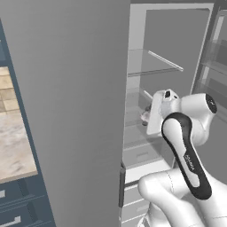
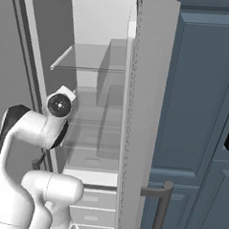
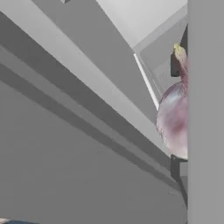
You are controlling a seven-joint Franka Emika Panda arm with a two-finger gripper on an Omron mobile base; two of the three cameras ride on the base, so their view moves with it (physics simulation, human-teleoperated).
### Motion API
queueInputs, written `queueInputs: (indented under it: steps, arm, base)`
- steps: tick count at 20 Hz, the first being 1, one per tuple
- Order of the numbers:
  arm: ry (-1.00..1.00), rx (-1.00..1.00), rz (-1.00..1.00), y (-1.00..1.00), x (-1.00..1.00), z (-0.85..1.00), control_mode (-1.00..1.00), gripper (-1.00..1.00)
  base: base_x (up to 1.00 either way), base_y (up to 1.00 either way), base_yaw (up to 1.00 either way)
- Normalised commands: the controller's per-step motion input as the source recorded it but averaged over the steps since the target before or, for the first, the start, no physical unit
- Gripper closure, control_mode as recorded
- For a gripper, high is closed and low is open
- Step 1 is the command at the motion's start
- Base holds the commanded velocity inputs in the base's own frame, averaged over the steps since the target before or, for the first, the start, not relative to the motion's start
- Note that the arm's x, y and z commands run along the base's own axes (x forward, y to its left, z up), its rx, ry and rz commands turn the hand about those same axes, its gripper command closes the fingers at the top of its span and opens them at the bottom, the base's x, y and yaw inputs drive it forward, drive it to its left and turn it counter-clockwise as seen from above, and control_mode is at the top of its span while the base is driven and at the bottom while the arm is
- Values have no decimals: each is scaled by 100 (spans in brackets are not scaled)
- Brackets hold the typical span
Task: Grab the garlics from the fridge, place them in the blender, close the lid, and turn on the blender to create a marinade.
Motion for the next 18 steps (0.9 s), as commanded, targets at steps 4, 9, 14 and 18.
queueInputs:
  steps: [4, 9, 14, 18]
  arm:
    - [0, -5, -4, -1, -100, 33, -100, 100]
    - [1, -2, -10, 0, -100, 39, -100, 100]
    - [0, -1, -19, 0, -100, 8, -100, 100]
    - [5, 0, -20, 0, -88, -15, -100, 100]
  base:
    - [0, 0, 0]
    - [0, 0, 0]
    - [0, 0, 0]
    - [0, 0, 0]
